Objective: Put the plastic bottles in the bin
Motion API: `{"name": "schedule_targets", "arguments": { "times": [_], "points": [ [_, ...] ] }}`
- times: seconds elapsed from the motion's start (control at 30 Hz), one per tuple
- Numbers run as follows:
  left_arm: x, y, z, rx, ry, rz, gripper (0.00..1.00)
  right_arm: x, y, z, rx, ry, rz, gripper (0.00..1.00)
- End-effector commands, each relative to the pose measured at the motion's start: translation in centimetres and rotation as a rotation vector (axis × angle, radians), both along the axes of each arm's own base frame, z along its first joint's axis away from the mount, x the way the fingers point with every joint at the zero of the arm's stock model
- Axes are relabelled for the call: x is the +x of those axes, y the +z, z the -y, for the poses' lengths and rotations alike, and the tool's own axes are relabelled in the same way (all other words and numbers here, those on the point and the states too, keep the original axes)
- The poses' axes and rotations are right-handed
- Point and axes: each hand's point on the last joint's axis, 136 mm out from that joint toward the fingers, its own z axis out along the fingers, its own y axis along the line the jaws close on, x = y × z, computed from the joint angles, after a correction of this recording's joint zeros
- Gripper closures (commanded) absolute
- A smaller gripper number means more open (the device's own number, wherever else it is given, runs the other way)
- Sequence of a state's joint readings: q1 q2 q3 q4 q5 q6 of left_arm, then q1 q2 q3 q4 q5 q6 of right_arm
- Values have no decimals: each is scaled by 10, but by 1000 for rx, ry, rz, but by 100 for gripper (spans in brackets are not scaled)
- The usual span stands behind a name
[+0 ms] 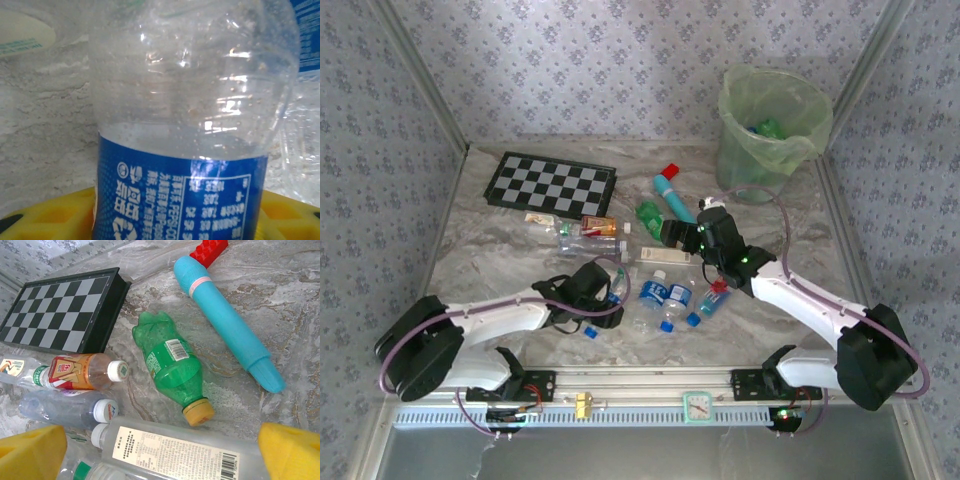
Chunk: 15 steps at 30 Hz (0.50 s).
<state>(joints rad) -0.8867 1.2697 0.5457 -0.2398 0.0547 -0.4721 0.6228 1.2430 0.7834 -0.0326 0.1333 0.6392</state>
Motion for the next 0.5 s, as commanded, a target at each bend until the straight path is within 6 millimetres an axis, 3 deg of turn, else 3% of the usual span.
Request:
{"name": "schedule_targets", "arguments": {
  "times": [0.0,0.3,0.47],
  "points": [
    [10,38,10,-78,9,79,50,-2,10,-6,43,19,22,0],
    [52,130,25,-307,125,362,51,-11,53,-57,270,248,85,0],
    [74,166,38,-410,160,506,51,-20,74,-83,388,365,104,0]
  ]
}}
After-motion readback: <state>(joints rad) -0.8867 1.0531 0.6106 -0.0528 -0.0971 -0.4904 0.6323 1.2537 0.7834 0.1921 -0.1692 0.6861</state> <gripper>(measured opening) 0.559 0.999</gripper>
